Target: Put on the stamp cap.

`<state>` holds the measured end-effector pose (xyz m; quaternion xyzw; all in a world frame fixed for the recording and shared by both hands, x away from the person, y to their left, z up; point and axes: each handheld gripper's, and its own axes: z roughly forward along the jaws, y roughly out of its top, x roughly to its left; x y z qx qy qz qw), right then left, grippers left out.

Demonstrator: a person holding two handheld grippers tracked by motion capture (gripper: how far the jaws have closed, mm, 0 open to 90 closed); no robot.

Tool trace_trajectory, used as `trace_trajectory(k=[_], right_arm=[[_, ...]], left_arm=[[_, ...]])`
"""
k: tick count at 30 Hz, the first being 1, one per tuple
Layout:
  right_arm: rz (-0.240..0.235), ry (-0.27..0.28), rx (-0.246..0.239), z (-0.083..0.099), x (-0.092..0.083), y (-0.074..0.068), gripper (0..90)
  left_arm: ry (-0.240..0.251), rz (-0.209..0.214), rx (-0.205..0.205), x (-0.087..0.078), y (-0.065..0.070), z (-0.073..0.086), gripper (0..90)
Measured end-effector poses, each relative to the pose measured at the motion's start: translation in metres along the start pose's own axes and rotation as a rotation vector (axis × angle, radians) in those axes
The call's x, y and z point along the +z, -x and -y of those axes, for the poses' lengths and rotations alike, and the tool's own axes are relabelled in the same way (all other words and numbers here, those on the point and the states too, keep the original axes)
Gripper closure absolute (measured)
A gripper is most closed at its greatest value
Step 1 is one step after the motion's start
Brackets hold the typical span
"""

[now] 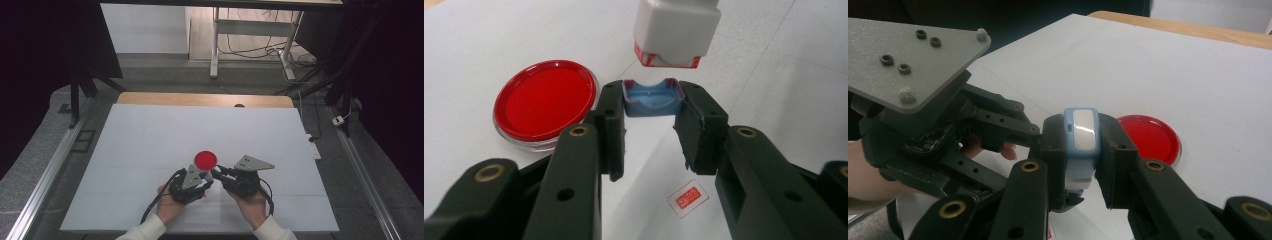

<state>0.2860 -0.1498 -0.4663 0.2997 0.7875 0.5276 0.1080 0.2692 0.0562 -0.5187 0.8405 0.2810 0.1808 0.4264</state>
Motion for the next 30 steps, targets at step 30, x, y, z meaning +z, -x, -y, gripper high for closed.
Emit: trace_trajectory(k=[30], right_arm=[[0.083,-0.032,0.087,0.0029,0.0086,-0.0091,74.8]], left_arm=[[0.016,-0.05,0.043,-0.0001,0.0065,-0.0024,65.0]])
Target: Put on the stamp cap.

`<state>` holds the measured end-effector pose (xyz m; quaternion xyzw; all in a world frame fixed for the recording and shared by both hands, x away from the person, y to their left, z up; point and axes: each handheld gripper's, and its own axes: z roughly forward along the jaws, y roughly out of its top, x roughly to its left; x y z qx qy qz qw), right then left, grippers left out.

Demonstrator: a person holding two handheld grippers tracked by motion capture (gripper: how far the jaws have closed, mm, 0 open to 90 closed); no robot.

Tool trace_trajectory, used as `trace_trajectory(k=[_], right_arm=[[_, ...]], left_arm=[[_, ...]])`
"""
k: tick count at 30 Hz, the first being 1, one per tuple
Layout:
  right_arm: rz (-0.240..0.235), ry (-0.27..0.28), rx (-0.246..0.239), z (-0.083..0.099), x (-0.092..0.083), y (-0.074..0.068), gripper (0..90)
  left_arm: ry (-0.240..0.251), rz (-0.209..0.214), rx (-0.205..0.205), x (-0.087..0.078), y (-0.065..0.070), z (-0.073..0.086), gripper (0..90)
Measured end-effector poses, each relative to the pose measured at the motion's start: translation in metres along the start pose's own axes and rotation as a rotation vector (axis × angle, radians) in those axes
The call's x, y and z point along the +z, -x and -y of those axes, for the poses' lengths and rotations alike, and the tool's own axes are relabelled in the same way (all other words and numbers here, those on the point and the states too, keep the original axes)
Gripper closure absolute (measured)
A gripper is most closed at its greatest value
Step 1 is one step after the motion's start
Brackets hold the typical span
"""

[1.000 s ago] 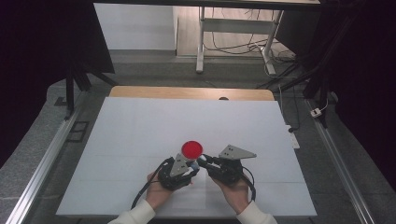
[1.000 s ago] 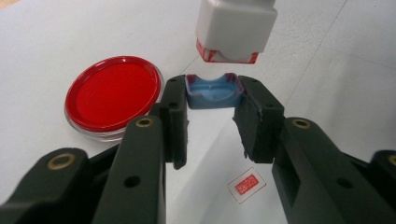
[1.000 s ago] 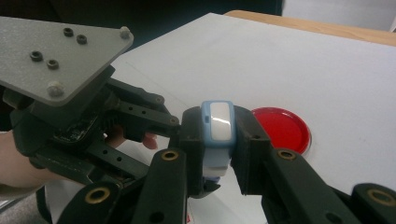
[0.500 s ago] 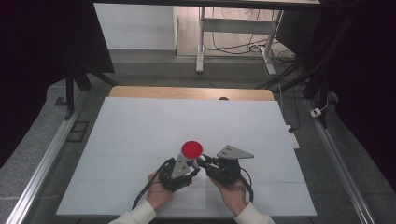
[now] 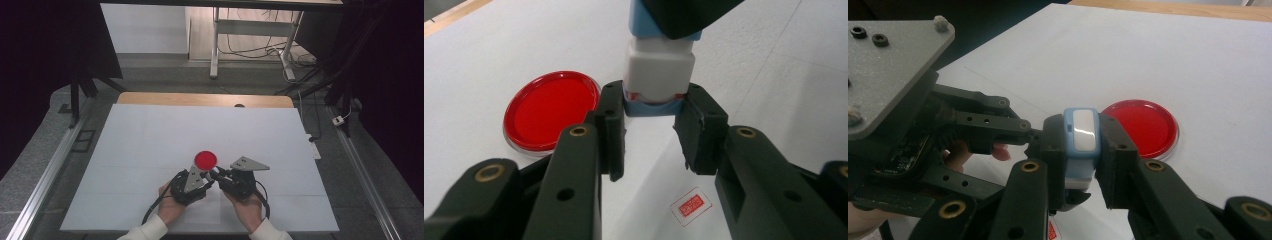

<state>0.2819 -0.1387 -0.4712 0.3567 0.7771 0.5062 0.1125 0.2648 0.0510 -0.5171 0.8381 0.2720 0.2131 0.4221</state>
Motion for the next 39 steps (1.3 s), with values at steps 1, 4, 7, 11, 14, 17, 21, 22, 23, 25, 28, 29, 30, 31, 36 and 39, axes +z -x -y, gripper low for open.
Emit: trace_trajectory(k=[1,4,7,11,14,17,21,22,23,25,28,29,30,31,36,39], right_arm=[[0.001,-0.002,0.0,0.0001,0.0,-0.0004,74.9],[0.001,-0.001,0.009,0.0003,0.0,-0.0004,74.8],[0.001,0.006,0.016,0.0007,0.0004,-0.0004,74.9],[-0.001,0.008,0.019,0.0006,-0.0001,-0.0007,75.0],[0.0,0.005,0.02,0.0011,0.0,-0.0008,75.1],[-0.002,-0.004,0.026,0.0016,0.0007,-0.0003,75.2],[-0.011,-0.016,0.043,0.0009,0.0003,0.001,75.4],[-0.015,-0.017,0.05,0.0008,0.0001,0.0014,75.4],[-0.018,-0.014,0.056,0.0009,0.0002,0.0017,75.4],[-0.022,-0.019,0.063,0.0008,0.0002,0.0024,75.4],[-0.031,-0.027,0.076,0.0004,0.0002,0.0033,75.4],[-0.032,-0.03,0.077,-0.0001,0.0,0.0035,75.4],[-0.033,-0.029,0.077,-0.0004,-0.0003,0.0036,75.4],[-0.034,-0.029,0.077,-0.0005,-0.0004,0.0036,75.4],[-0.039,-0.025,0.076,-0.0004,-0.0008,0.0054,75.4],[-0.04,-0.026,0.067,-0.0006,-0.0011,0.0062,75.3]], left_arm=[[0.0,-0.005,0.003,0.0,0.0003,0.0,65.0],[0.002,-0.007,0.008,-0.0004,0.0007,0.0,65.1],[0.005,-0.014,0.01,-0.0007,0.0018,-0.0002,65.2],[0.009,-0.026,0.016,-0.0016,0.003,-0.0004,65.4],[0.005,-0.026,0.021,-0.0013,0.0036,-0.0002,65.5],[0.008,-0.035,0.032,-0.0011,0.0052,0.0001,65.6],[0.021,-0.044,0.044,-0.0025,0.0065,0.0,65.7],[0.02,-0.045,0.047,-0.003,0.0064,-0.0001,65.7],[0.023,-0.043,0.048,-0.0033,0.0063,-0.0001,65.7],[0.034,-0.042,0.047,-0.0038,0.0067,-0.0002,65.7],[0.032,-0.045,0.056,-0.0049,0.0071,-0.0009,65.7],[0.034,-0.049,0.058,-0.0051,0.0074,-0.001,65.7],[0.035,-0.048,0.059,-0.0052,0.0072,-0.0011,65.7],[0.035,-0.048,0.058,-0.0051,0.0071,-0.0011,65.7],[0.02,-0.03,0.035,-0.0023,0.0059,0.0002,65.5],[0.017,-0.024,0.033,-0.0019,0.0054,0.0004,65.3]])
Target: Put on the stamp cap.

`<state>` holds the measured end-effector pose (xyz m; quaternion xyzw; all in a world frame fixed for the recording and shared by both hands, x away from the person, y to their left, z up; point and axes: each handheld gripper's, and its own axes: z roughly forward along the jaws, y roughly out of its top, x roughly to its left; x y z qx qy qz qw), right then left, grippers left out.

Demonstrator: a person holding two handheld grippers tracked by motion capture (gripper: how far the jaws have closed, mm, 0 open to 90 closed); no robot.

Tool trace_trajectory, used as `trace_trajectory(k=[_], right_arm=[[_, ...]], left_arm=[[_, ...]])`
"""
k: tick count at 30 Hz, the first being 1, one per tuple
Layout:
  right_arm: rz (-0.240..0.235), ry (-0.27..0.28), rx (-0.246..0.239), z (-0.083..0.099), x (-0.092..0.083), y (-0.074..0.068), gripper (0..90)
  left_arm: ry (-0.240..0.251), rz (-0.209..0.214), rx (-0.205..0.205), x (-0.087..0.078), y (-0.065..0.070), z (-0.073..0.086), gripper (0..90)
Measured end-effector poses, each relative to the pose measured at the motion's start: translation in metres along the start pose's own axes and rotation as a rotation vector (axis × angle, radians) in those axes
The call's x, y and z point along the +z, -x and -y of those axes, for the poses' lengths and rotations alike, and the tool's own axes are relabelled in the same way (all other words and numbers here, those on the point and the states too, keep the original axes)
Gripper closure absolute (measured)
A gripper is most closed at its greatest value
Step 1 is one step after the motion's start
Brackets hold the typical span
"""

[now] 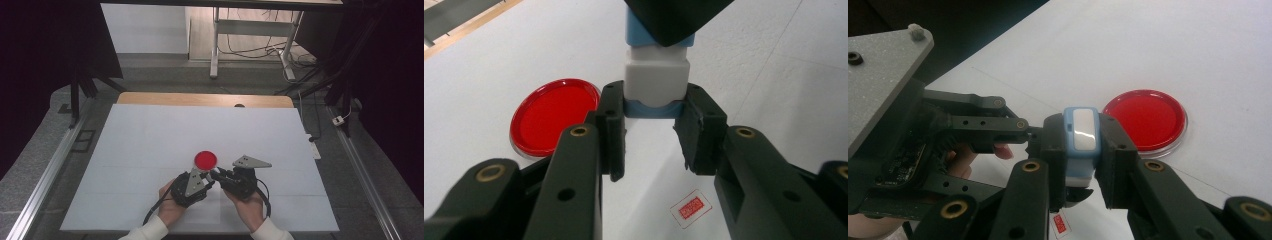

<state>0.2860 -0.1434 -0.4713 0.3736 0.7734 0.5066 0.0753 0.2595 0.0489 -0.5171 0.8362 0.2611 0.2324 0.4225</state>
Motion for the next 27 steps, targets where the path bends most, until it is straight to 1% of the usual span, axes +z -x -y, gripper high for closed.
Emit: trace_trajectory(k=[7,13,15,21,24,27], right_arm=[[-0.002,-0.004,-0.016,0.0008,0.0013,0.0,75.3],[-0.004,-0.005,-0.022,0.0009,0.0016,-0.0011,75.2],[-0.006,-0.002,-0.023,0.001,0.0015,-0.0011,75.2],[-0.009,0.006,-0.028,0.0007,0.0009,-0.0008,75.2],[-0.009,0.009,-0.03,0.0002,0.0002,-0.0001,75.2],[-0.005,0.013,-0.039,-0.0006,-0.0013,0.0014,75.2]], left_arm=[[-0.006,0.01,-0.01,0.0008,-0.0013,0.0007,63.7],[-0.006,0.008,-0.025,0.0013,-0.0026,0.0009,59.6],[-0.01,0.007,-0.029,0.0018,-0.003,0.001,56.9],[-0.023,0.024,-0.039,0.0027,-0.0038,0.0014,51.5],[-0.024,0.031,-0.051,0.0014,-0.0051,0.0015,48.9],[-0.03,0.053,-0.068,-0.0007,-0.0073,0.0016,46.3]])
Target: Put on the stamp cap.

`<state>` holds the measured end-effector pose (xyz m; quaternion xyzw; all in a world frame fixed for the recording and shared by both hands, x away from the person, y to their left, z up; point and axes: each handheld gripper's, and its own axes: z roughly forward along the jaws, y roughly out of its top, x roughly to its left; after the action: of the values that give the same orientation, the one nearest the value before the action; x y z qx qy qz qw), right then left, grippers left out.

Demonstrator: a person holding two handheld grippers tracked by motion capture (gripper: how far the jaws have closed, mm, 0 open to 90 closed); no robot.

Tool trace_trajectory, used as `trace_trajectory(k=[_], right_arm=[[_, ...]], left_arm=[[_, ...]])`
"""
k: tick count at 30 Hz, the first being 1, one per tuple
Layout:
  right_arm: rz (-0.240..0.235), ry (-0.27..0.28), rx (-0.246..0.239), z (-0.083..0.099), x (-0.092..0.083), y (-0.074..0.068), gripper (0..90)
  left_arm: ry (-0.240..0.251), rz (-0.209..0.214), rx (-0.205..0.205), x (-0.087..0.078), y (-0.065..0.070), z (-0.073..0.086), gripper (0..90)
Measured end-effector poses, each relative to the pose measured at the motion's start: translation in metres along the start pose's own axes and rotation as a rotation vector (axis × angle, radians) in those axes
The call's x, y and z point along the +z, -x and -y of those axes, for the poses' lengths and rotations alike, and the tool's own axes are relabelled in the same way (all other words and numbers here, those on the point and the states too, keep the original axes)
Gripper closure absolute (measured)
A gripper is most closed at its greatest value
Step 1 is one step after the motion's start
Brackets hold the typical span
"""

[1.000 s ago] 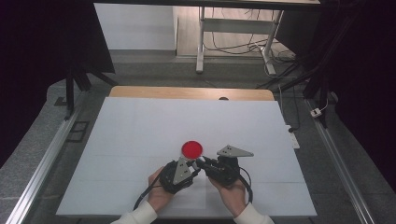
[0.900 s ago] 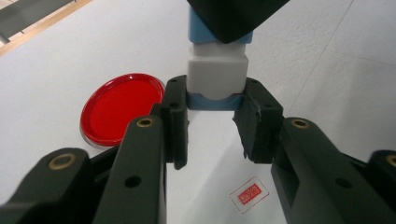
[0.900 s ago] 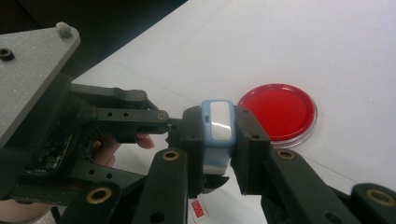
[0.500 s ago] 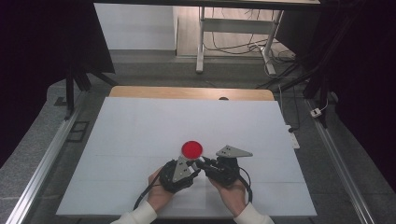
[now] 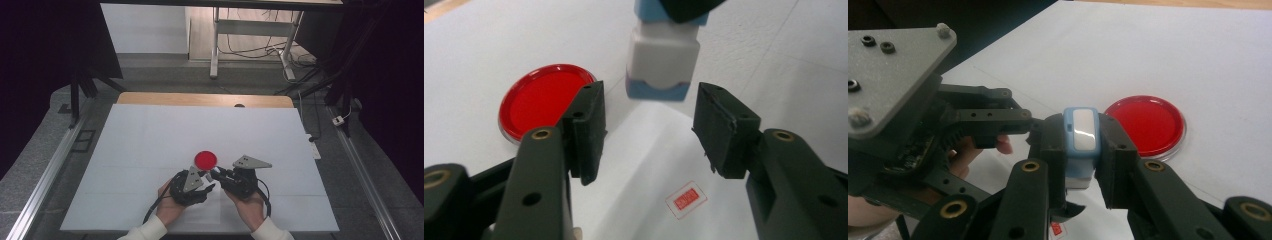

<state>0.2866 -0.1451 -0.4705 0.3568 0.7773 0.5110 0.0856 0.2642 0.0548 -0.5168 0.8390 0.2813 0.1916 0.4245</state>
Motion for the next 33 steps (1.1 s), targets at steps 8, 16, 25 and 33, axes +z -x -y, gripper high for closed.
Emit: trace_trajectory(k=[8,16,25,33], right_arm=[[0.01,0.006,-0.018,-0.002,-0.004,0.006,75.2],[0.023,0.008,-0.032,-0.003,-0.007,0.012,75.2],[0.031,0.018,-0.05,-0.005,-0.011,0.016,75.2],[0.032,0.028,-0.064,-0.008,-0.016,0.022,75.2]], left_arm=[[-0.022,0.053,-0.021,-0.012,-0.004,0.002,41.9],[-0.031,0.068,-0.069,-0.04,-0.019,0.015,40.5],[-0.033,0.031,-0.121,-0.073,-0.037,0.036,40.1],[-0.03,-0.021,-0.194,-0.105,-0.054,0.063,40.0]])
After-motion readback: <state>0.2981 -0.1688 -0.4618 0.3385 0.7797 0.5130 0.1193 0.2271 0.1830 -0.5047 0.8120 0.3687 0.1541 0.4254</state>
